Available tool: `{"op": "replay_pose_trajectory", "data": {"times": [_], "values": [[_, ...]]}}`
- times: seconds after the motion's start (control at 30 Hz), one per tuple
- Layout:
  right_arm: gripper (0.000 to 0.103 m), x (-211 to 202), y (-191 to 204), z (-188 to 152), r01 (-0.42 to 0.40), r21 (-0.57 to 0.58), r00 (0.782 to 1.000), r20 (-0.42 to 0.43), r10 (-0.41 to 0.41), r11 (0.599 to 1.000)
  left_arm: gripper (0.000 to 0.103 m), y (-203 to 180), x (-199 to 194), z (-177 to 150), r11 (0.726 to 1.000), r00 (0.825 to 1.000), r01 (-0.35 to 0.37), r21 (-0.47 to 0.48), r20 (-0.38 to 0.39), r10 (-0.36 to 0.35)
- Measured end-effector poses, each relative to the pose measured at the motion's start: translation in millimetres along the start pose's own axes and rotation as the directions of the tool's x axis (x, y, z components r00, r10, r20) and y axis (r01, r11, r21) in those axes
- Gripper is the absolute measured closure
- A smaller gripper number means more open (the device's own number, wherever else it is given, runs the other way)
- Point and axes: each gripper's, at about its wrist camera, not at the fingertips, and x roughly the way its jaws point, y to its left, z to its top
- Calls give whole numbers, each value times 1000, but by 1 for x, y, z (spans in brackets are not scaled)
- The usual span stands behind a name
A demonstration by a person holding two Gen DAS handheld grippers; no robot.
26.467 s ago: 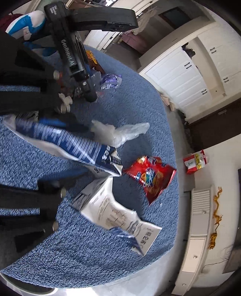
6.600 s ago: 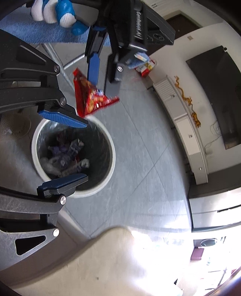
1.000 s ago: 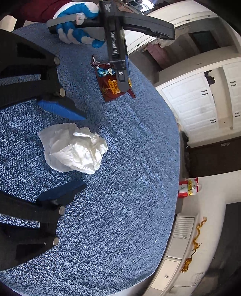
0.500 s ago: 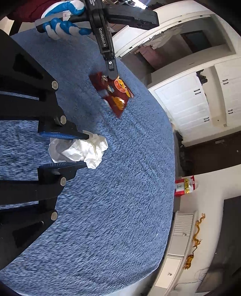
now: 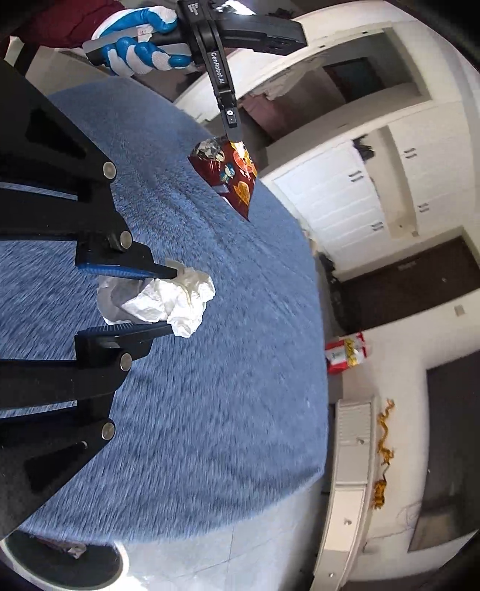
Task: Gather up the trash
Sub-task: 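Carry the snack packet and tissue over the trash bin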
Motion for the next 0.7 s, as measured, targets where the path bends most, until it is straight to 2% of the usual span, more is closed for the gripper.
{"op": "replay_pose_trajectory", "data": {"times": [0.17, 0.37, 0.53, 0.7], "values": [[82, -42, -34, -4, 41, 37, 997, 69, -44, 998, 101, -43, -8, 9, 996, 998, 59, 61, 17, -60], [82, -95, -97, -22, 173, 114, 975, 118, -186, 978, 101, -125, -4, 15, 967, 982, 185, 175, -1, -188], [82, -123, -161, -48, 284, 216, 946, 95, -309, 934, 101, -213, 16, 16, 908, 949, 315, 276, -74, -307], [82, -139, -219, -75, 374, 299, 913, 45, -404, 878, 101, -299, 45, 9, 843, 917, 399, 360, -160, -366]]}}
